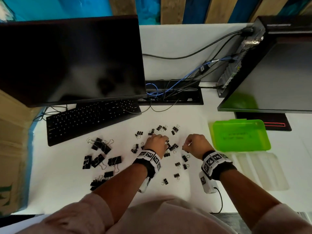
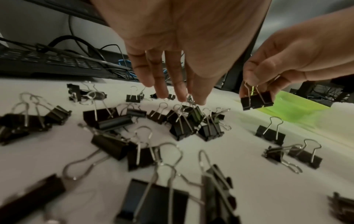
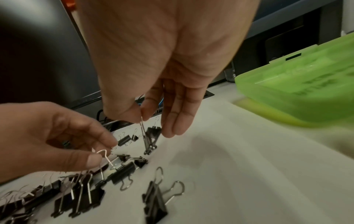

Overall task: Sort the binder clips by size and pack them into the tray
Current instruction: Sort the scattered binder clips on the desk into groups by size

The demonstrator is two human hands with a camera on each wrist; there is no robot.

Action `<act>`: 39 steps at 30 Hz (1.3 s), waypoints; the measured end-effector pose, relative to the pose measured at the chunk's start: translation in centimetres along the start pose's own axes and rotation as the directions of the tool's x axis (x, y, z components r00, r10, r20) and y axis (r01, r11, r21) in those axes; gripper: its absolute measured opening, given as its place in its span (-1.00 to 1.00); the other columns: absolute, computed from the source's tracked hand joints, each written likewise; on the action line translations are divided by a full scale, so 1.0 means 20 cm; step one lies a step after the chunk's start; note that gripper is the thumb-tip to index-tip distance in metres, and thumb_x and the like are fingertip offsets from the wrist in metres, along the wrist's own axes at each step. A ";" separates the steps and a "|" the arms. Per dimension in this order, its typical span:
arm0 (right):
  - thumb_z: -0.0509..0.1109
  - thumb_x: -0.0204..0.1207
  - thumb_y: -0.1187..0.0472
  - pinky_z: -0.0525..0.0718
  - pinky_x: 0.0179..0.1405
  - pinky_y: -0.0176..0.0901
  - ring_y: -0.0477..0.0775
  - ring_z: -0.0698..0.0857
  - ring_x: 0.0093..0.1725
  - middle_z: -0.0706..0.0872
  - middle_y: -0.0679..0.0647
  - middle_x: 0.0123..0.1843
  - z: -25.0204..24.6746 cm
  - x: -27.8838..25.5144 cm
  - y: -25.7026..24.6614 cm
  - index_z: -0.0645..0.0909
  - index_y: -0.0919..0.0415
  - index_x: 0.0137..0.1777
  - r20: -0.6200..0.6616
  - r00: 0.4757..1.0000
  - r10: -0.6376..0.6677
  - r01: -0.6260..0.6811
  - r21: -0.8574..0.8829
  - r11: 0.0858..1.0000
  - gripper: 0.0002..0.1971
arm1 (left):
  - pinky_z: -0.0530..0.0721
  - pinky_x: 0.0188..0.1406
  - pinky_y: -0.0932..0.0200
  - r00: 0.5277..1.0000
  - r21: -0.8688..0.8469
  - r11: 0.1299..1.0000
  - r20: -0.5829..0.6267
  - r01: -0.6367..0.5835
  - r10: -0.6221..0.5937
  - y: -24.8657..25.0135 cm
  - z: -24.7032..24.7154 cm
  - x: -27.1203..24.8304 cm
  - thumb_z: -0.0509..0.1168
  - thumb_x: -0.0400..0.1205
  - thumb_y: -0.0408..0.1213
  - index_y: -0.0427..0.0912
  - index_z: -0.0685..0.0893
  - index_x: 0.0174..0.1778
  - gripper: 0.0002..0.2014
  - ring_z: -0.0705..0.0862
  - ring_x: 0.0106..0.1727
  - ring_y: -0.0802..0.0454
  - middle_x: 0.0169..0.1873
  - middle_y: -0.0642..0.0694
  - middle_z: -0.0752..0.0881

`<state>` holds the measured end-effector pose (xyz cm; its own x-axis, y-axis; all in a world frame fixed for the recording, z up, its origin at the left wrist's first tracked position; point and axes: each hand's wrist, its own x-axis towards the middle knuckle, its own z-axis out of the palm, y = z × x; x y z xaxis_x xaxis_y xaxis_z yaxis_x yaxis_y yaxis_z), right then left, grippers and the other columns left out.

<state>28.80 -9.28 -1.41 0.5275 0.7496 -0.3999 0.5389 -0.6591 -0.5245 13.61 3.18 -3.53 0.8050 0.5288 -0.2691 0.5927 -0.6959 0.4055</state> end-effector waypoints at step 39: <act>0.20 0.51 0.32 0.65 0.00 0.02 0.18 0.61 0.24 0.28 0.01 0.54 0.06 0.31 -0.05 0.21 0.03 0.57 0.264 0.944 -0.198 0.291 -0.382 0.877 -0.39 | 0.62 -0.09 -0.10 0.941 0.337 0.892 0.257 -0.302 0.222 0.23 0.06 -0.06 0.22 0.63 -0.32 -0.10 0.33 0.43 -0.57 0.71 -0.04 -0.23 0.03 -0.22 0.70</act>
<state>30.79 -3.84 -4.21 0.2181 0.8544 -0.4716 0.8768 -0.3837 -0.2898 15.42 -1.23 -2.37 0.8957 0.2182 -0.3873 0.2942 -0.9441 0.1486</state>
